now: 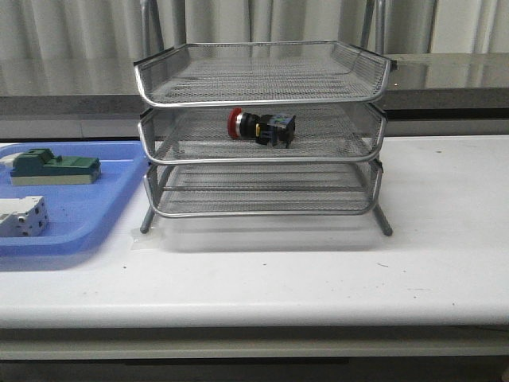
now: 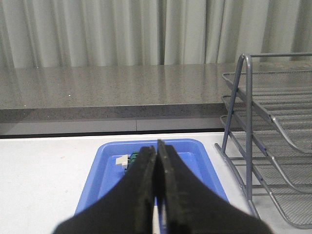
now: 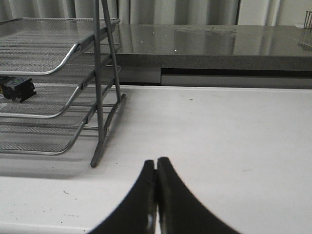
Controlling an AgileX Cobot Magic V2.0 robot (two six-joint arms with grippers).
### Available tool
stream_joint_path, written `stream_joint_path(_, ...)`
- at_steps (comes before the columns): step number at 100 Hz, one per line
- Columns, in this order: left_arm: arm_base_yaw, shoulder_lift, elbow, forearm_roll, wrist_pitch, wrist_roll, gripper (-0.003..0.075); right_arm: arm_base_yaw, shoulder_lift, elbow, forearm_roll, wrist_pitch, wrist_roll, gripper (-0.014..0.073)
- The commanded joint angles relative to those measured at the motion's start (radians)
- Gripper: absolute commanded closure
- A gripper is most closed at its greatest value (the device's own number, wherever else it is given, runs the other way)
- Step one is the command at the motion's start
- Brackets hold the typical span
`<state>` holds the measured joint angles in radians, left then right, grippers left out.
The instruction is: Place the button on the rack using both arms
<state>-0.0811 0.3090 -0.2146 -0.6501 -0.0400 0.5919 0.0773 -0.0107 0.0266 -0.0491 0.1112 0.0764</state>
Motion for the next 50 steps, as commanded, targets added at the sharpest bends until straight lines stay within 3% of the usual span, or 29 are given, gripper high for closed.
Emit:
stream_joint_path(1,0.000,0.007,-0.030,-0.002,-0.060,-0.009,0.0741,-0.007,-0.016,0.001,-0.013,-0.086,0.002,0.0651)
stream_joint_path(38,0.000,0.007,-0.030,0.002,-0.060,-0.009,0.0741,-0.007,-0.016,0.001,-0.013,-0.086,0.002,0.0651)
stream_joint_path(44,0.000,0.007,-0.030,0.044,-0.060,-0.009,0.0741,-0.007,-0.016,0.001,-0.013,-0.086,0.002,0.0651)
stream_joint_path(50,0.000,0.007,-0.030,0.177,-0.058,-0.009,0.0741,-0.007,-0.016,0.001,-0.013,-0.086,0.002,0.0651)
